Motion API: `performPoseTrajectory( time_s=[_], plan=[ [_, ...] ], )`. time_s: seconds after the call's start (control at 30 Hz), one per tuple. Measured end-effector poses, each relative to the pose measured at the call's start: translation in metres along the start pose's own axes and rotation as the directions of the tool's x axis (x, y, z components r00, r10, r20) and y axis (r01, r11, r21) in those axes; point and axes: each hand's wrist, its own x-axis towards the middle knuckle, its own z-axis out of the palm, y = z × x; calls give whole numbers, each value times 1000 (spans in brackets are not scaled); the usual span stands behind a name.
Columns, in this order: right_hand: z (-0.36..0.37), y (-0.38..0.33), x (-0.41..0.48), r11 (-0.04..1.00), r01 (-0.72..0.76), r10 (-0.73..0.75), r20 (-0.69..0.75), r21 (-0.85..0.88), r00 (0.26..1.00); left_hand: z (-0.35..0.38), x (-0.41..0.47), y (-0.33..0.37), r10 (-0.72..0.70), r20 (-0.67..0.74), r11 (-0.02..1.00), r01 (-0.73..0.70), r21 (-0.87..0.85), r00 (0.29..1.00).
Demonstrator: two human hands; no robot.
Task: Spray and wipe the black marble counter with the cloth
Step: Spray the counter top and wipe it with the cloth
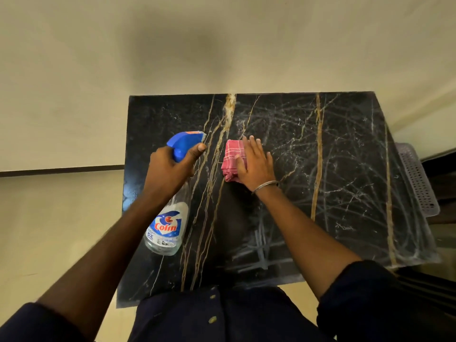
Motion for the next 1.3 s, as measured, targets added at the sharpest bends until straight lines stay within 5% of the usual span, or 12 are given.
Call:
performPoseTrajectory(
  time_s=[0.1, 0.2, 0.3, 0.5, 0.63, 0.8, 1.03, 1.3],
  plan=[
    [12, -5, 10, 986, 100, -92, 67, -133, 994, 1, 4, -2, -16, -18, 1000, 16, -23, 1000],
    [29, -7, 22, 967, 35, 29, 245, -251, 969, 3, 11, -2, -25, -19, 999, 24, -22, 1000],
    [44, -25, 33, 946, 40, 50, 269, -320, 962, 0, 20, -2, -16, -28, 999, 15, -44, 999],
    [69, -93, 53, 907, 339, -267, 282, -249, 922, -11, 35, -7, 10, -189, 1000, -13, -12, 982],
    [63, -67, 61, 858, 446, -374, 285, -254, 883, -20, 45, -8, 2, -249, 995, -27, -97, 969],
    [36, 5, 66, 952, 129, -106, 95, -277, 990, -18, 60, -7, 38, -237, 986, -74, -146, 971],
    [49, -23, 79, 946, -225, 230, -5, -232, 973, -14, 67, -9, 9, -228, 994, -34, -108, 974],
    [71, -98, 122, 942, 222, -174, 200, -251, 964, -12, 74, -32, -157, -161, 986, 164, 33, 974]
  ],
)
